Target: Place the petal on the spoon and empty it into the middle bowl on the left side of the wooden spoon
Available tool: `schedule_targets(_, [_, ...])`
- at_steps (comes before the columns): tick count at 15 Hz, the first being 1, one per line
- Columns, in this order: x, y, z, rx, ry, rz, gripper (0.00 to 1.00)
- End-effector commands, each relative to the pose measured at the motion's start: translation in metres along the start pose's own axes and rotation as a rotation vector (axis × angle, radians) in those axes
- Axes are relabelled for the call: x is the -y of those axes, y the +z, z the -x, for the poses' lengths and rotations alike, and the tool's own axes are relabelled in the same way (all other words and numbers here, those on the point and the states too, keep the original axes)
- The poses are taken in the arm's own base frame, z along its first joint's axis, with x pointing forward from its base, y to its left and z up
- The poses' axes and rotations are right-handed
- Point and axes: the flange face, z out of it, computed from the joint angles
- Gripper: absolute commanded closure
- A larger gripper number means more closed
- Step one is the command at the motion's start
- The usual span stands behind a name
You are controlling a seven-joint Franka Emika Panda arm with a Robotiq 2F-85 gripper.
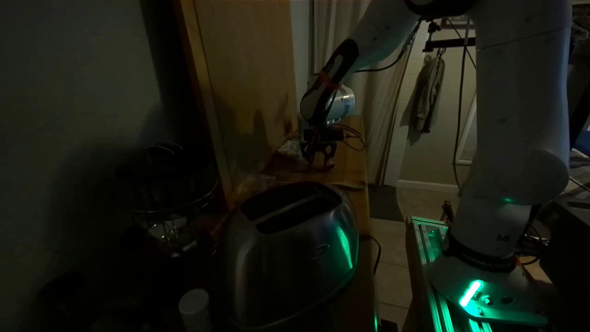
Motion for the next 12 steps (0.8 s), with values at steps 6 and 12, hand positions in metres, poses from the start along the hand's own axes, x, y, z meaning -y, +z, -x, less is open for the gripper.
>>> schedule_targets(6, [0.0033,-0.0032,-0.0090,-0.008,0.009,0.012,0.95])
schedule_targets(12, [0.0023,-0.0038,-0.0087,-0.007,0.001,0.022,0.66])
